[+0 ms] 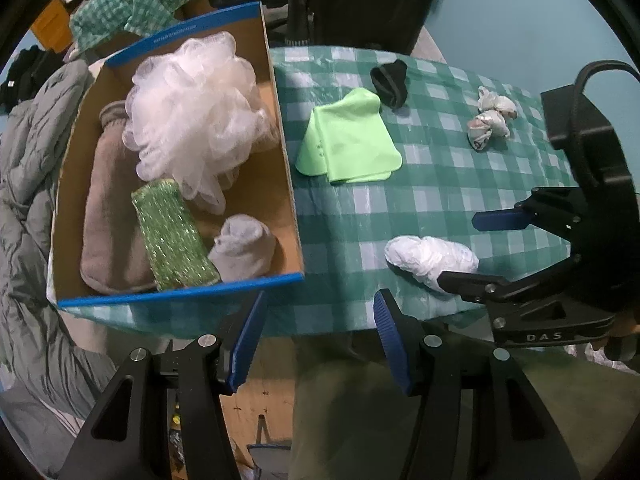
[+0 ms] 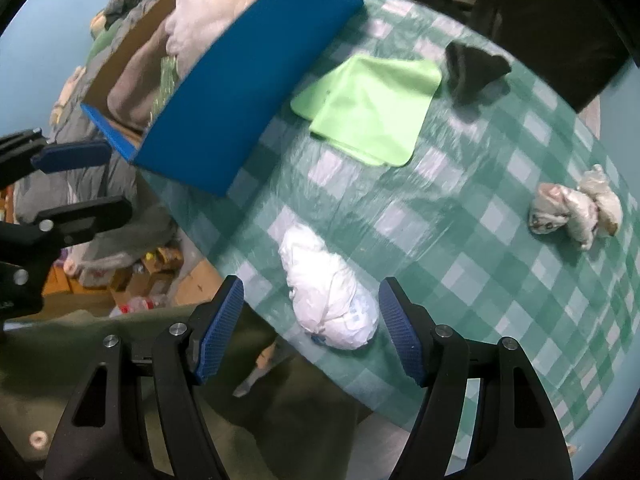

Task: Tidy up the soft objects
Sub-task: 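Move both tools back over the table toward the white plastic bag, then close the right tool around the white plastic bag and lift it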

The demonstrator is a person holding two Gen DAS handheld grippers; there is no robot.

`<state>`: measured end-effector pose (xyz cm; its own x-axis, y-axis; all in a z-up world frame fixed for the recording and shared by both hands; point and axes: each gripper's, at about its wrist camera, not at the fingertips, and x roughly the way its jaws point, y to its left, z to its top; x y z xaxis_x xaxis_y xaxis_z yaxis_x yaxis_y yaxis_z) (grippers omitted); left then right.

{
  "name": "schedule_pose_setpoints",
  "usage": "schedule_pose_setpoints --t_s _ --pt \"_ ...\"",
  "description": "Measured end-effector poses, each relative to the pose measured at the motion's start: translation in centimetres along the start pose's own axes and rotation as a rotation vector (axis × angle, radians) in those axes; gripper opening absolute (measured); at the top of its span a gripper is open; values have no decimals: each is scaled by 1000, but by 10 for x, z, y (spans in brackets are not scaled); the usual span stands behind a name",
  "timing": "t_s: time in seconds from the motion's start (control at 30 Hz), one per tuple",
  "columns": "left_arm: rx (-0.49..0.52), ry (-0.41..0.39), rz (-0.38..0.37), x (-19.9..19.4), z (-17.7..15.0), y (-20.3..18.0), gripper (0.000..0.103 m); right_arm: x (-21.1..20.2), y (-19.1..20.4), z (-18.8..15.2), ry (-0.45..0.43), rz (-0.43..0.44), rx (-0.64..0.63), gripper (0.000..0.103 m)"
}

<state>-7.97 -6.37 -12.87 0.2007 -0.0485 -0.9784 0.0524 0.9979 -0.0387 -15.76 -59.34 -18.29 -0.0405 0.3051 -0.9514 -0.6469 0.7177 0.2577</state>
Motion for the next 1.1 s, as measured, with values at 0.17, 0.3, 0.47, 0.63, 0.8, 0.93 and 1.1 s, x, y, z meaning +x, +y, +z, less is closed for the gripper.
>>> schedule_pose_setpoints --t_s 0.17,0.3,0.47,0.63,0.8,0.93,1.1 --pt "-6 16 -11 9 -11 -7 57 15 0 -5 15 -14 -25 71" --pt "-8 30 -17 18 -16 -15 57 28 -2 -6 30 -33 -39 71" --pt "-14 40 -24 28 -18 -22 57 41 -3 -7 37 -57 -70 71" --pt "-5 40 -11 35 -16 -26 57 47 -12 -7 46 -46 -44 58" --pt "-5 53 -6 42 -12 -32 57 51 -20 -9 63 -27 -43 50" --pt "14 55 -8 45 -6 -41 57 42 -27 -10 39 -27 -30 45" --pt "54 52 -3 48 7 -58 57 26 -49 -10 6 -34 25 45"
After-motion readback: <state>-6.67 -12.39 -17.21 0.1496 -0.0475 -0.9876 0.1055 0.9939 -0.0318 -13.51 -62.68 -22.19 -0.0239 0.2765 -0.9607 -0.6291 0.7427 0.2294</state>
